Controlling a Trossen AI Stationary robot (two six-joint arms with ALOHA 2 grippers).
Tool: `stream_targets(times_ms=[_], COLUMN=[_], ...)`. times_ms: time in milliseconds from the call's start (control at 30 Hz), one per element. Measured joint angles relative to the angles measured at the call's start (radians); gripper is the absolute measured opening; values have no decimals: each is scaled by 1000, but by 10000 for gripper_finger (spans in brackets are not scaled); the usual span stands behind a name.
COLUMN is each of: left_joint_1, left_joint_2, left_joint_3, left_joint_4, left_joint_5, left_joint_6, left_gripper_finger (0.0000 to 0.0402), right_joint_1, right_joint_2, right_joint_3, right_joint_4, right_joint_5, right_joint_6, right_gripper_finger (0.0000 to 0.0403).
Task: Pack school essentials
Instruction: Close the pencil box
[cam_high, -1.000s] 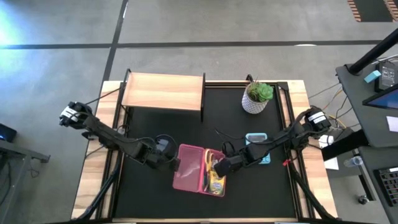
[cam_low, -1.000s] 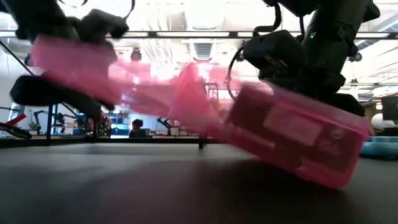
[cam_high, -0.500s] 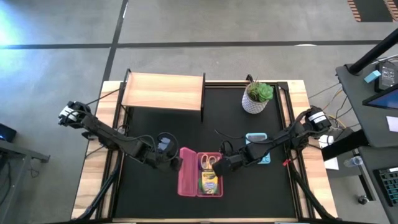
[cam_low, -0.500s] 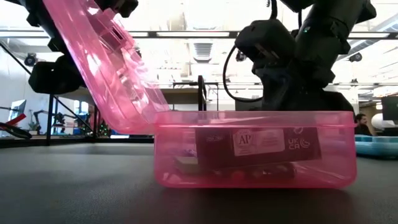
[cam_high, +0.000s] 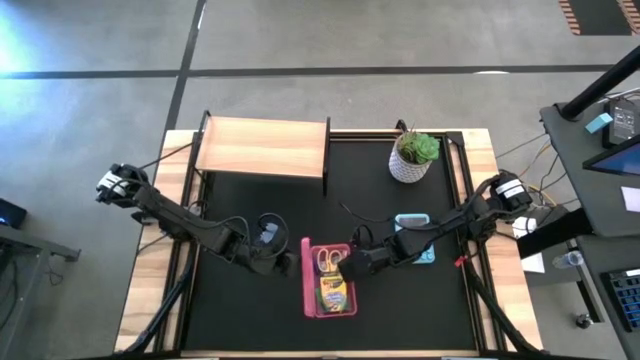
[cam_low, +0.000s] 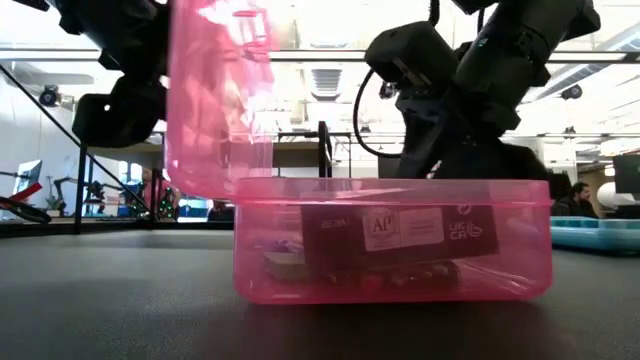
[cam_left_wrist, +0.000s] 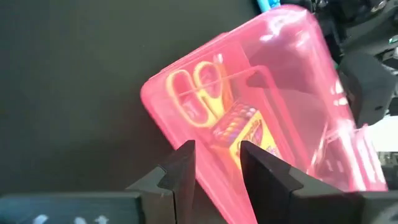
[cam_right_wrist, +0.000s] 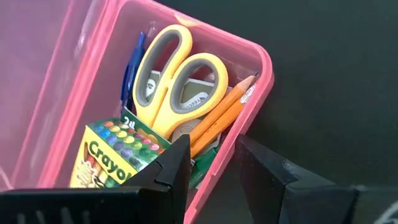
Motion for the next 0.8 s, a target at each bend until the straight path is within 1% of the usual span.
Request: stream_targets(times_ms=[100, 267, 467, 600, 733, 800], left_joint_1=[0, 0, 0, 0, 0, 0], left_joint_2=[34, 98, 168, 213, 236, 242], left_joint_3=[0, 0, 31, 61, 75, 76], left_joint_4=[86, 206, 234, 236, 237, 236], left_joint_5=[1, 4, 9, 17, 32, 32], left_joint_6=[9, 24, 23, 23, 23, 23], left_gripper_finger=[111, 111, 111, 111, 111, 111], right_joint_1=[-9, -25, -50, -68, -84, -89], right_joint_2=[3, 28, 30, -4, -52, -80], right_joint_3=[0, 0, 5, 10, 17, 25], right_joint_4=[37, 130, 155, 118, 17, -30], right_joint_5=[18, 19, 20, 19, 21, 43], right_joint_6=[-7, -17, -60, -99, -129, -144], right_gripper_finger=[116, 116, 116, 116, 116, 116])
